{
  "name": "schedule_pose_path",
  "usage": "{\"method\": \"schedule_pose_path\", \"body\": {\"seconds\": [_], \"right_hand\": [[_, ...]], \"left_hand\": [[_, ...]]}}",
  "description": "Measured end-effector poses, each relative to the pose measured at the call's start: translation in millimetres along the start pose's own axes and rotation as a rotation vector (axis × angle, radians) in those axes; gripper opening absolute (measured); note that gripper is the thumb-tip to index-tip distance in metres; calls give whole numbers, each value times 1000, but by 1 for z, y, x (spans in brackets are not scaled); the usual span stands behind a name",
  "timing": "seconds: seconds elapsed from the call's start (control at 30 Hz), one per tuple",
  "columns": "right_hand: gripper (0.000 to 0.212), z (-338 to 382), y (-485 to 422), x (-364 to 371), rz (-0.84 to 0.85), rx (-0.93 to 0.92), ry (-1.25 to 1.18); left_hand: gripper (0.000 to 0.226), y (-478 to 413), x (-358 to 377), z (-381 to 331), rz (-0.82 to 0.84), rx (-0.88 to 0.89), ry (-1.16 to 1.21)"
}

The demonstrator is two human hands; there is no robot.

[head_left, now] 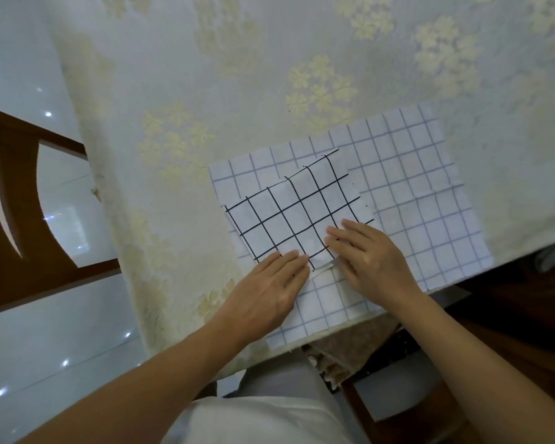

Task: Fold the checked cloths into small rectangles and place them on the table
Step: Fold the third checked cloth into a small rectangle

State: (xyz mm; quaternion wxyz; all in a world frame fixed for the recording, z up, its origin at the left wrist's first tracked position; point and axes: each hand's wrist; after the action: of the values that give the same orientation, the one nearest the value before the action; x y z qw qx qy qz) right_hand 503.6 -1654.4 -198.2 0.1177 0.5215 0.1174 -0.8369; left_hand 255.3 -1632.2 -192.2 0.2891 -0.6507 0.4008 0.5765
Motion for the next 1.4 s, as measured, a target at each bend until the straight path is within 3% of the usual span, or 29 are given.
{"method": "schedule_pose_path", "body": {"seconds": [0.1,0.23,0.3,0.37,0.47,0.63,0.9,1.03,1.13,1.23,1.3,1.4], "right_hand": [[35,3,3,4,-5,50,-2],[27,7,-14,0,-150,114,-16],[23,9,-35,-2,-224,114,-27],[27,10,-61,-3,-252,105,-32],[42,14,-98,2,-154,112,-2],[74,2,-120,27,129,221,133],[82,-29,-108,37,161,280,219],[78,-37,-119,28,166,410,217],[73,-19,-110,16,24,531,166],[68,25,-81,18,-121,586,102],[67,53,-64,29,-129,659,94],[65,75,-57,47,-108,803,105]], "left_hand": [[38,-3,1,2,-42,21,74],[31,-23,-13,29,-187,-6,68],[40,-38,-21,52,-207,-108,6],[57,-52,-24,73,-116,-188,-97],[70,-66,-20,87,-5,-225,-194],[76,-71,2,85,19,-232,-172],[80,-66,19,81,55,-277,-162],[81,-65,16,77,69,-297,-126],[82,-56,3,91,72,-133,-124],[80,-49,-8,118,29,237,-116],[81,-52,-7,133,48,460,-135],[87,-62,0,143,98,650,-188]]}}
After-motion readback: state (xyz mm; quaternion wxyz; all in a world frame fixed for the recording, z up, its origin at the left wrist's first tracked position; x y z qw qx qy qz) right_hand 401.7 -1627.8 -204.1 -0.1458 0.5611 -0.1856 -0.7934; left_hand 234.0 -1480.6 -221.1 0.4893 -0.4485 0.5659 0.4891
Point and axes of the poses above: each hand's wrist, its own y-axis away from the middle knuckle, its own x-axis out of the palm, z = x × y, and after that the axes turned 9 degrees about -y, right-handed
